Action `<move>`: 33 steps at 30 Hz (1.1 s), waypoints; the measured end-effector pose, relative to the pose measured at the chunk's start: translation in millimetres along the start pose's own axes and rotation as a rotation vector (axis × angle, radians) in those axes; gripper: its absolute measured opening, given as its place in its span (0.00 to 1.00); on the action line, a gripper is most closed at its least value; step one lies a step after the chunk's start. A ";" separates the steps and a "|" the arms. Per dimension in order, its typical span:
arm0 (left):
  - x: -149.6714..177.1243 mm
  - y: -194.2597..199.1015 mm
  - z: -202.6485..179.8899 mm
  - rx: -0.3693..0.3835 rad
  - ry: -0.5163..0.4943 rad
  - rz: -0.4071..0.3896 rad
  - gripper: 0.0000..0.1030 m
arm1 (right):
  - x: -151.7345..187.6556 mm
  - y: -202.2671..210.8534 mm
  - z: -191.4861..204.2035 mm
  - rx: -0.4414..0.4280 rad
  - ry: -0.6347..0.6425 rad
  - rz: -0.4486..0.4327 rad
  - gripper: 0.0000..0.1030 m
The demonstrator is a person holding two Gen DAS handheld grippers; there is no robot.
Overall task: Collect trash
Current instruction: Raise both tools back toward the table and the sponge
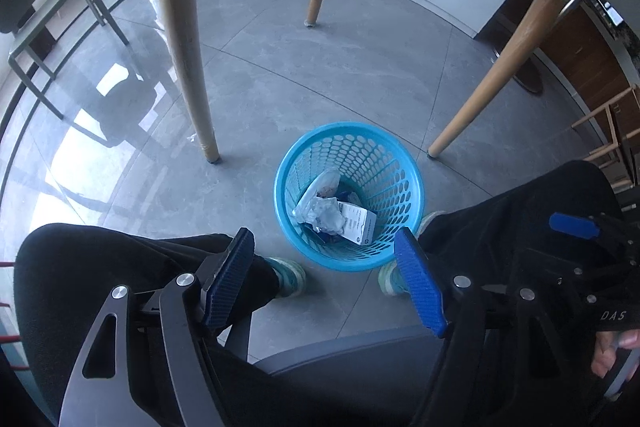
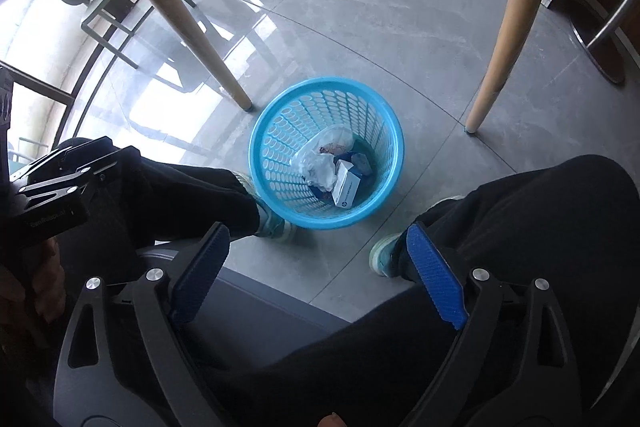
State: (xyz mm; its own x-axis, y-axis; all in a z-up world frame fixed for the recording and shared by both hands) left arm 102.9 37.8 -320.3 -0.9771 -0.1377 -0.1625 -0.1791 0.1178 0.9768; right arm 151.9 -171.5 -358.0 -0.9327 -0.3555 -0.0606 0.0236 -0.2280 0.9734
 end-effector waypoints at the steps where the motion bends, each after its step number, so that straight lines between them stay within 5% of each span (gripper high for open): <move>1: 3.3 6.0 -3.3 0.004 -0.019 -0.009 0.72 | 4.1 6.9 -2.1 0.002 0.004 -0.010 0.84; 10: 20.4 82.7 -11.9 0.040 -0.131 -0.135 0.77 | 36.4 80.1 -13.3 0.039 0.032 -0.132 0.86; 20: 2.0 189.5 -24.0 0.054 -0.163 -0.403 0.83 | 41.4 206.0 18.6 0.019 0.105 -0.359 0.91; 25: -16.4 227.6 -30.8 0.027 -0.183 -0.519 0.84 | 20.4 261.4 26.8 -0.008 0.086 -0.486 0.91; 33: -56.7 274.1 -44.7 0.009 -0.195 -0.645 0.85 | -32.9 304.9 38.0 0.021 0.066 -0.552 0.92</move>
State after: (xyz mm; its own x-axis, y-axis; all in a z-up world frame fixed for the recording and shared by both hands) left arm 114.4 33.9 -37.2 -0.6768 -0.0034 -0.7361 -0.7340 0.0794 0.6745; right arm 176.1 -194.9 -50.8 -0.7801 -0.2448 -0.5758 -0.4696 -0.3790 0.7974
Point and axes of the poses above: each gripper's, at about its wrist camera, not at the fingertips, and y roughly against the way its jaws point, z to its left, x to its underside, the point moved 10 cm from there along -y, roughly the way its jaws point, and after that the axes turned 8 degrees about z, right-handed, at the moved point
